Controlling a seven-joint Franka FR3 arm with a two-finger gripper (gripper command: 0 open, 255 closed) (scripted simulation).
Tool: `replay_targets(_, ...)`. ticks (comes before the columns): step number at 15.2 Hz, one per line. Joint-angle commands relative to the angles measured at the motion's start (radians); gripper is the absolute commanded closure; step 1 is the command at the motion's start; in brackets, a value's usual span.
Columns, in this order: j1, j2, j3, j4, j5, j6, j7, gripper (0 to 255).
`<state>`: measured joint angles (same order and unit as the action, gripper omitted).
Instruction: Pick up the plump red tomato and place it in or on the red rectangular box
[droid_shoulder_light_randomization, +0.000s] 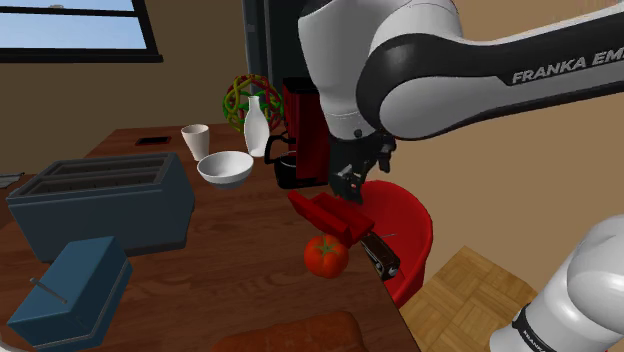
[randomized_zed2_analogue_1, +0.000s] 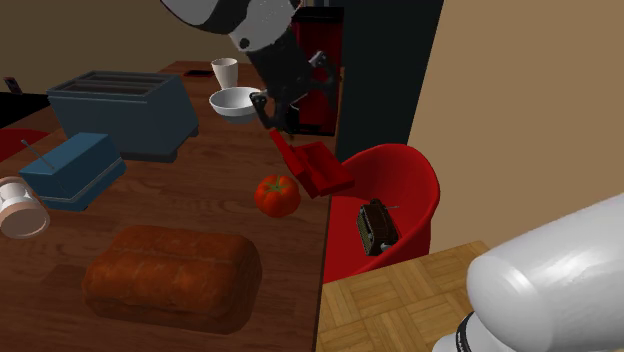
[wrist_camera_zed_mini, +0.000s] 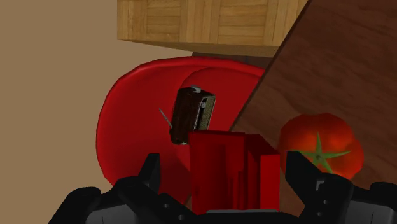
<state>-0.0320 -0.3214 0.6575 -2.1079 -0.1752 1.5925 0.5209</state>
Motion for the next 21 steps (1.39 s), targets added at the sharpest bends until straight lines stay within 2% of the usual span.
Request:
replay_targets(1, -0.009, 0.117, 0.092, 0.062, -0.075, -0.037, 0.112, 0)
replay_targets(4, 0.008, 0.337, 0.201, 0.17, -0.222, -0.129, 0.289, 0)
replay_targets(7, 0.104, 0.581, 0.231, 0.295, -0.376, -0.256, 0.451, 0)
replay_targets(11, 0.296, 0.851, 0.164, 0.478, -0.519, -0.416, 0.574, 0)
replay_targets(16, 0.517, 1.136, 0.047, 0.74, -0.641, -0.58, 0.614, 0)
replay_targets(17, 0.535, 1.159, 0.037, 0.763, -0.649, -0.592, 0.613, 0)
replay_targets(21, 0.485, 1.124, 0.044, 0.667, -0.64, -0.54, 0.632, 0)
